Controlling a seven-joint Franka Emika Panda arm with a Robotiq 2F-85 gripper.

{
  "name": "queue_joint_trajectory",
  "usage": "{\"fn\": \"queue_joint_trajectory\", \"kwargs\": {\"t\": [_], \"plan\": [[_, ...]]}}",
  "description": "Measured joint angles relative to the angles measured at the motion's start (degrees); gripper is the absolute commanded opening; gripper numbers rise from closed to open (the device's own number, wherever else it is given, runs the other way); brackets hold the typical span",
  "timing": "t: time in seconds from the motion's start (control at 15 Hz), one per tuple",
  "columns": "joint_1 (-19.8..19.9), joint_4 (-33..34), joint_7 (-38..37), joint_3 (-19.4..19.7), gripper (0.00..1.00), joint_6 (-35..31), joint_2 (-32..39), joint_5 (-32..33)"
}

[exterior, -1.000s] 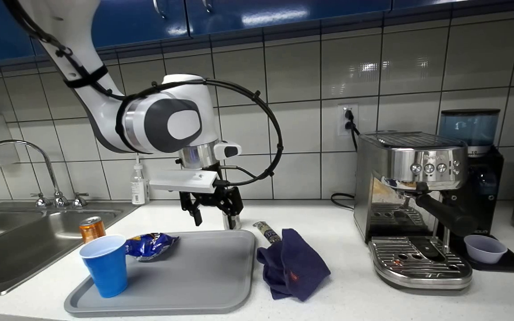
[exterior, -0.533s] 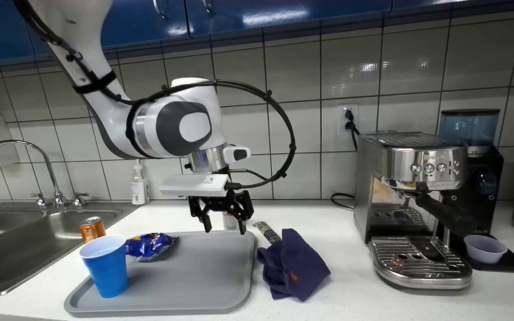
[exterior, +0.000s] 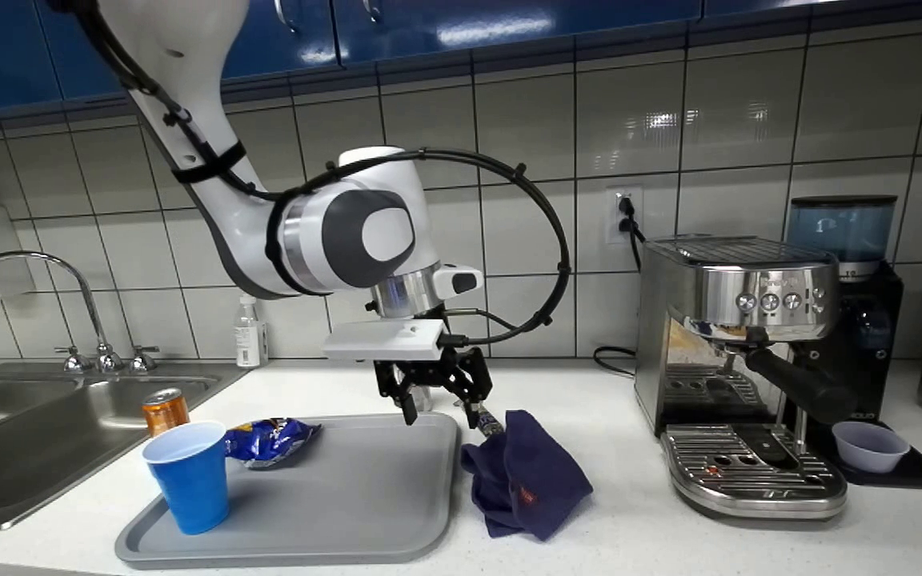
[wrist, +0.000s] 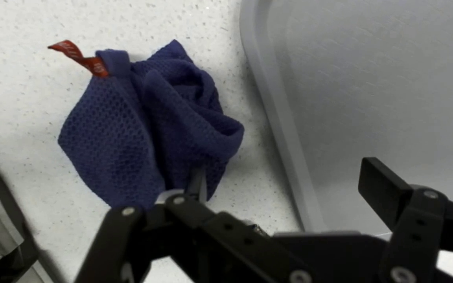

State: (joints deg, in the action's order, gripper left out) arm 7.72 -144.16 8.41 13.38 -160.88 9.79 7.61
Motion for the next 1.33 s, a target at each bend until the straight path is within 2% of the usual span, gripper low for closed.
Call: {"fn": "queue_joint_trajectory", "kwargs": {"t": [0.73,1.33], "plan": [[-0.6,5.2,-6.9,5.4,1.00,-2.6,8.5,8.1],[-3.1,7.9,-9.8,8.7,1.00,-2.9,14.2,8.9]]}}
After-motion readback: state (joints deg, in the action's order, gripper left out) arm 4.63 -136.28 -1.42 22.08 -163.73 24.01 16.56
